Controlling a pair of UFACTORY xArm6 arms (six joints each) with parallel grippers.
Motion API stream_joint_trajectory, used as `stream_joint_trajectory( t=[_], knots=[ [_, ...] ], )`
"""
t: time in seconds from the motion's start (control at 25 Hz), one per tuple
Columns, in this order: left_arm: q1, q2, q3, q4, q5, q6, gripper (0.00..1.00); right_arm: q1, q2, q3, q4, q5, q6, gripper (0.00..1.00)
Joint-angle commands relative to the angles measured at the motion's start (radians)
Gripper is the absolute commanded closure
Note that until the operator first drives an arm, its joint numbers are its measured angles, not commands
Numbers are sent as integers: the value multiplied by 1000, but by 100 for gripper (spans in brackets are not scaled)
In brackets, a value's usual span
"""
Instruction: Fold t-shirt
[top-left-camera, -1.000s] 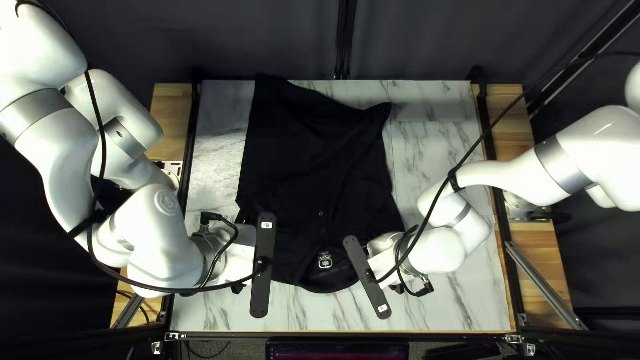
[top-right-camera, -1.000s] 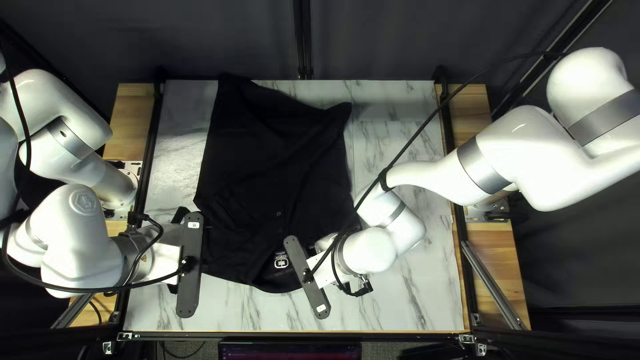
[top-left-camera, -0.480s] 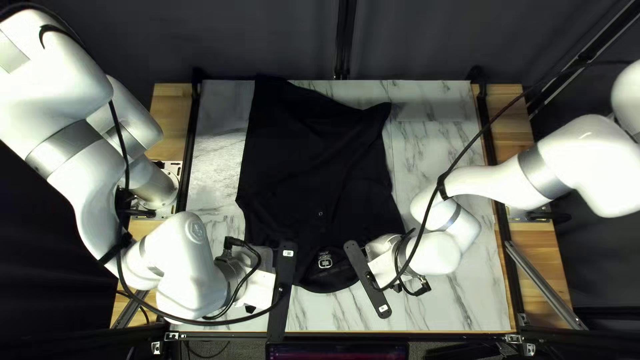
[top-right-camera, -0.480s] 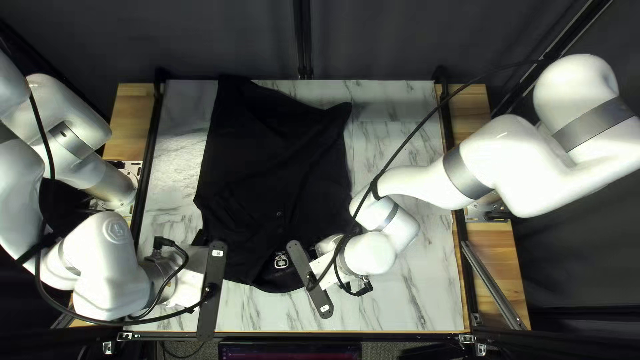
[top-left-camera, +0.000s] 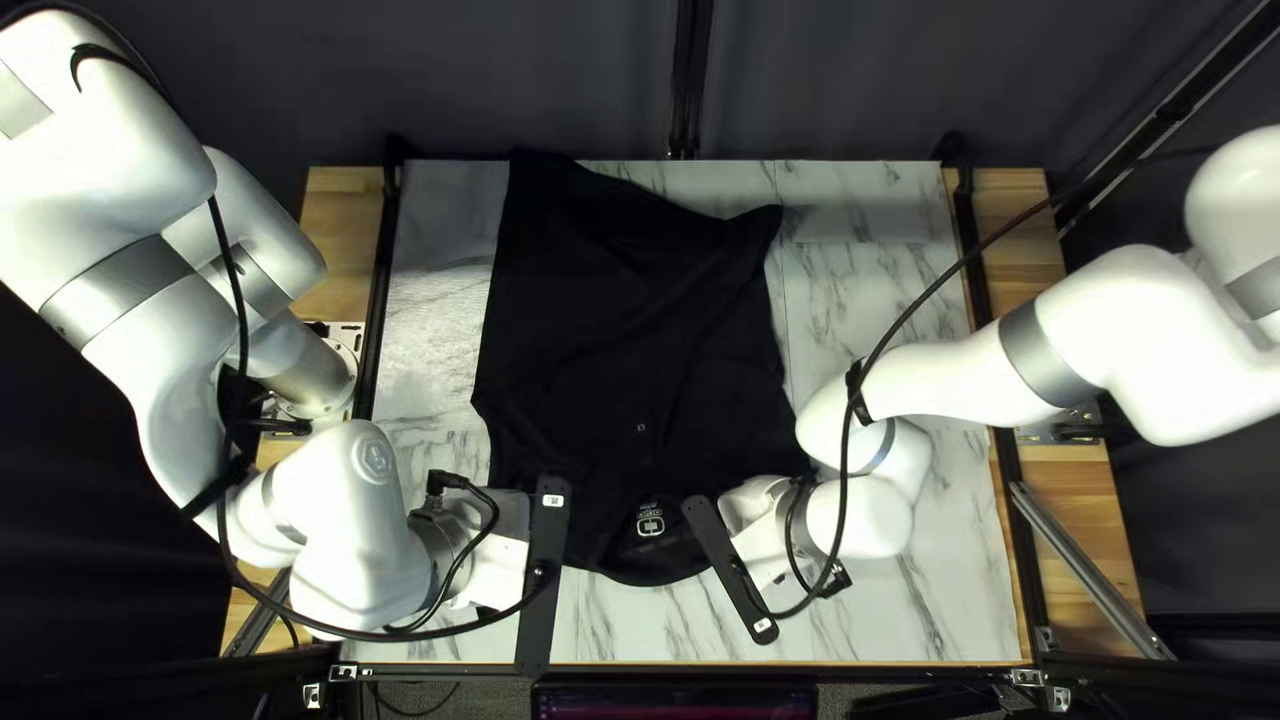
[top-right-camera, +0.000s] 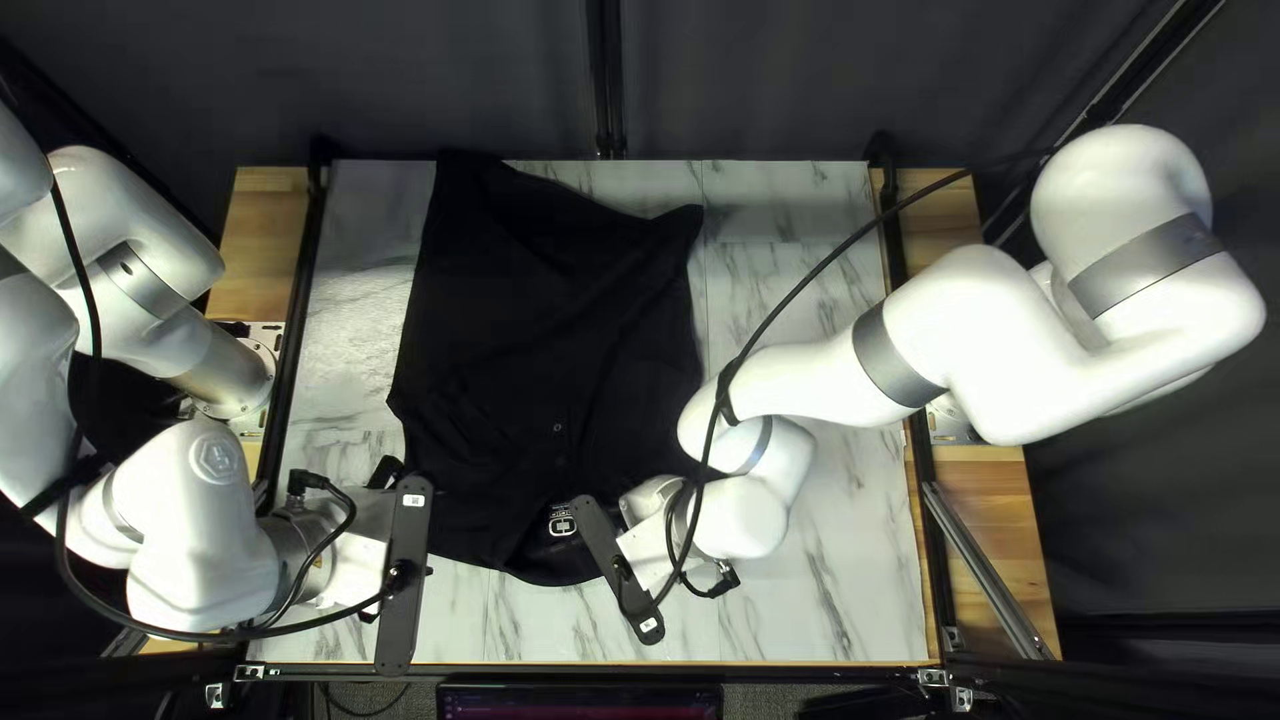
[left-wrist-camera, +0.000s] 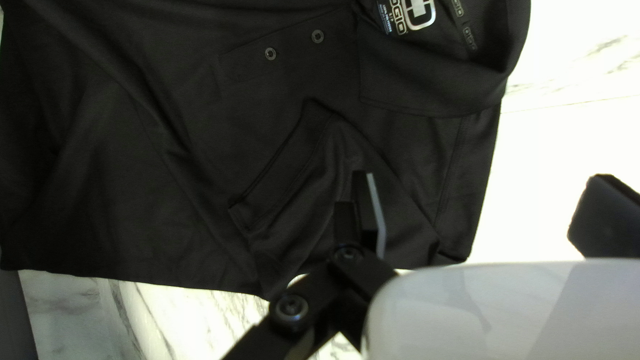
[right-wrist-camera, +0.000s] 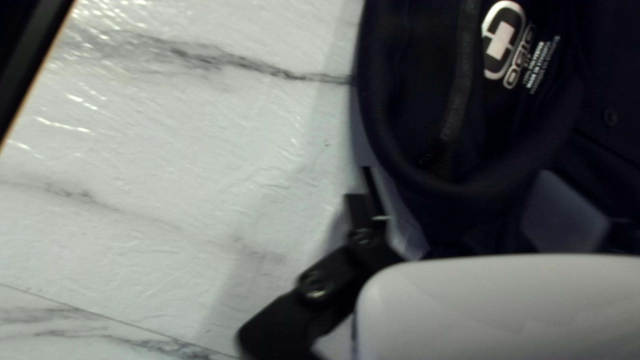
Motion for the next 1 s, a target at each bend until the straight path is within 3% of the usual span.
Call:
stream_joint_trajectory(
  t=[0.04,0.36,0.68,0.92,0.96,1.0],
  knots=[
    [-1,-7,10,6,-9,-8,0,23,-4,-6,10,22,8,100],
    [-3,-23,26,6,-14,-12,0,72,12,-54,60,68,-8,100],
    [1,-39,44,12,-21,-16,0,158,58,-155,130,152,-26,100],
    [2,-49,54,17,-26,-16,0,168,70,-169,143,160,-29,99],
    [1,-50,56,18,-27,-18,0,167,70,-167,140,158,-28,91],
    [1,-51,58,19,-28,-20,0,164,67,-163,137,153,-26,0]
  ],
)
